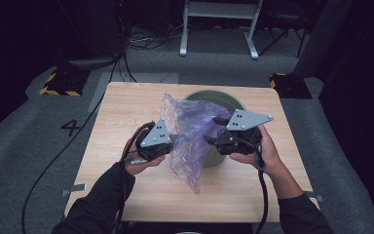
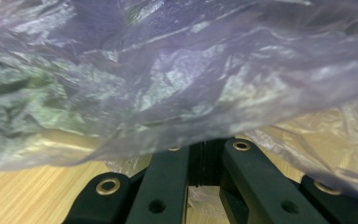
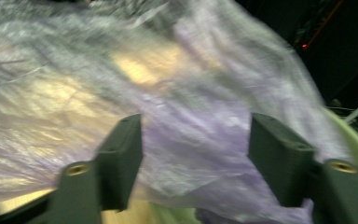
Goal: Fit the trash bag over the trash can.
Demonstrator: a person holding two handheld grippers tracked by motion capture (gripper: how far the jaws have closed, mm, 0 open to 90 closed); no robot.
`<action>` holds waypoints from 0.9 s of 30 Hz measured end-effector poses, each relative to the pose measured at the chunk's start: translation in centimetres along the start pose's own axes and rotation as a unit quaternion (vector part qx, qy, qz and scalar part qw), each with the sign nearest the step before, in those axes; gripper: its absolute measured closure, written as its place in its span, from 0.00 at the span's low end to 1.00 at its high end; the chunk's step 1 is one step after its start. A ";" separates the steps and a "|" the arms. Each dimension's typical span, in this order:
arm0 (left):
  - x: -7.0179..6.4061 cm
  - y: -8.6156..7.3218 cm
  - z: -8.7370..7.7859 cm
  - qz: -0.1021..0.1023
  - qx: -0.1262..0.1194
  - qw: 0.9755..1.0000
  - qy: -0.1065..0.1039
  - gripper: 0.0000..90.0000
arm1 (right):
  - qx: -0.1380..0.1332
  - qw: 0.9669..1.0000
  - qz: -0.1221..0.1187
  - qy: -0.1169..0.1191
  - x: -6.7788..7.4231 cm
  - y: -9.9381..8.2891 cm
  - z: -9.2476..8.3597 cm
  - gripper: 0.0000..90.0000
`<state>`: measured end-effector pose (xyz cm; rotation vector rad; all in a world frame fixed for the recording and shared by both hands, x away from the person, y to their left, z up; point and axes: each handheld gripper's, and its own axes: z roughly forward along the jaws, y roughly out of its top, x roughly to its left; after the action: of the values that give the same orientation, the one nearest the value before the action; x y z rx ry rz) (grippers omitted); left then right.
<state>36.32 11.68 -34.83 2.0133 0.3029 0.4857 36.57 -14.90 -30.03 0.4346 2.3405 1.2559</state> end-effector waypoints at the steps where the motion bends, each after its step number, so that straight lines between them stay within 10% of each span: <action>1: 0.0 0.0 0.0 0.000 -0.001 1.000 0.000 1.00 | 0.005 1.000 -0.005 0.005 0.1 -0.1 0.3 0.59; 7: -0.2 -0.2 0.1 0.004 0.004 1.000 -0.003 1.00 | 0.014 1.000 -0.003 0.002 -0.3 -1.2 1.1 1.00; 27: -0.7 -1.9 -0.7 0.010 0.024 1.000 -0.006 1.00 | -0.024 0.992 0.081 -0.089 -3.6 -4.2 -4.0 1.00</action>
<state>35.35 12.81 -36.32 2.0678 0.2892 0.4830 37.28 -21.64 -30.83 0.7021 2.1566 1.2850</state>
